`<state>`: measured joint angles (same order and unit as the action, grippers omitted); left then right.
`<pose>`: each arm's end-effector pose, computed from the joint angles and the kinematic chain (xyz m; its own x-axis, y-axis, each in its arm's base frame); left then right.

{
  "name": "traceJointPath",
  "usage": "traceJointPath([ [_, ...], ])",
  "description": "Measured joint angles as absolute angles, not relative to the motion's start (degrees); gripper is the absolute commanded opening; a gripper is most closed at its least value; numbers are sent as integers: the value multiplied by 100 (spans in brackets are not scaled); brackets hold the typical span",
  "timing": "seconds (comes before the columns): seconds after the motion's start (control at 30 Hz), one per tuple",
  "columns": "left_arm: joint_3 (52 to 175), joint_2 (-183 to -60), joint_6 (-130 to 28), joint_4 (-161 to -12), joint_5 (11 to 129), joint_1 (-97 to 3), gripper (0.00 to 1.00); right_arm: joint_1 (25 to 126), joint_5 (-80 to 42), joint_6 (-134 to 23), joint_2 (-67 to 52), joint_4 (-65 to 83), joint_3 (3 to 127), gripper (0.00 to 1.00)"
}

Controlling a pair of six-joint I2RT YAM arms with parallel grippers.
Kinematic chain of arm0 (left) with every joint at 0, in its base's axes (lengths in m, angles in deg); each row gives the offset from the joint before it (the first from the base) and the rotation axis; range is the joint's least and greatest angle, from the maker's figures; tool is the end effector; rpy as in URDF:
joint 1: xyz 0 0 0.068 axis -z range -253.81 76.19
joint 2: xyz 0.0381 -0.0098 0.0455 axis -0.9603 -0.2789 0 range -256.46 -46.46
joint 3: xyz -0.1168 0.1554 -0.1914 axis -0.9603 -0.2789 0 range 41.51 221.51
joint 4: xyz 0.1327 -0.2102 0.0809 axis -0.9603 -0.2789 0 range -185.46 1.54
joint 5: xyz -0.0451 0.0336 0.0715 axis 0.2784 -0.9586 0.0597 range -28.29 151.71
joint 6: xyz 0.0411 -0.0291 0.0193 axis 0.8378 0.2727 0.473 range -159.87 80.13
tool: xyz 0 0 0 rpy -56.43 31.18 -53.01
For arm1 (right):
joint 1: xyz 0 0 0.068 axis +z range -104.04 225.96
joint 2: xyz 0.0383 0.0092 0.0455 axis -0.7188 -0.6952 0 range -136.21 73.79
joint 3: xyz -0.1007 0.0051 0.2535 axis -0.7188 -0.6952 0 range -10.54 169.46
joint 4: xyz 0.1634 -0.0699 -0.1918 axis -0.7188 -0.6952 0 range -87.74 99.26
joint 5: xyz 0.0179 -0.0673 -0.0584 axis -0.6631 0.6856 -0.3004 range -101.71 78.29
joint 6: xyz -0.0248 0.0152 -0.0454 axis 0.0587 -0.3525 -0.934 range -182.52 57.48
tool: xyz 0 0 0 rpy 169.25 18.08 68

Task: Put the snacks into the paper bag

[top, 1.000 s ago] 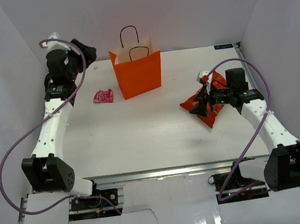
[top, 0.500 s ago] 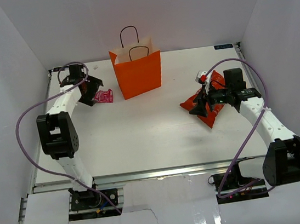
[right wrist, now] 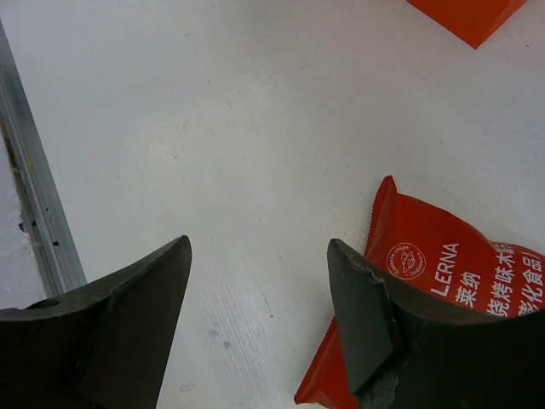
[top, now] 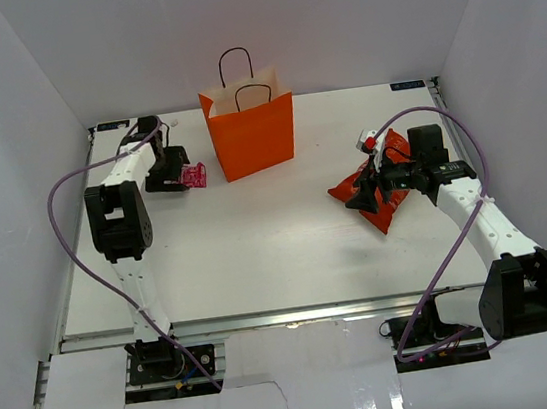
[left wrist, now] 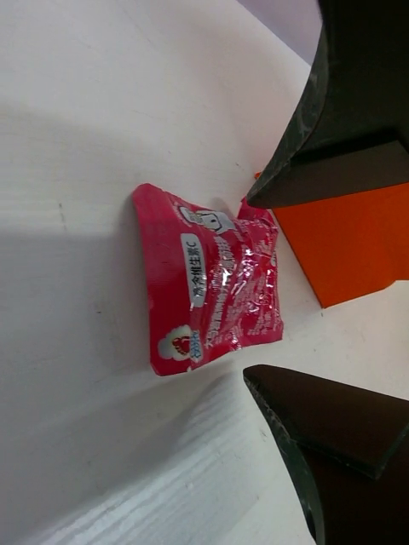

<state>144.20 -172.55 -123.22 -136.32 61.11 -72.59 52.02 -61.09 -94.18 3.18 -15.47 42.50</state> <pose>0.4593 -0.0095 0.1808 -0.1273 -0.9907 -0.0472 -0.9383 0.1358 -0.3182 0.2516 0.0539 0.2803 -0.2407 -0.3691 -0.8977 -0.8850 0.4632 0.0468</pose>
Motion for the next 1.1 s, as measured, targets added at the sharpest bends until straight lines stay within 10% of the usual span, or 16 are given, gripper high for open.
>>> traceJointPath([
  [0.33,14958,-17770,-12346,-13885,6164,-7301,65,5202,-6066,-9421,318,-1547,4250,71],
  [0.67,14958,-17759,-12012,-13877,6140,-7325,13,5202,-6066,-9421,318,-1549,4250,71],
  [1.1,12731,-14376,-9054,-11798,6358,-7327,0,5202,-6037,-9440,303,-1617,4309,71],
])
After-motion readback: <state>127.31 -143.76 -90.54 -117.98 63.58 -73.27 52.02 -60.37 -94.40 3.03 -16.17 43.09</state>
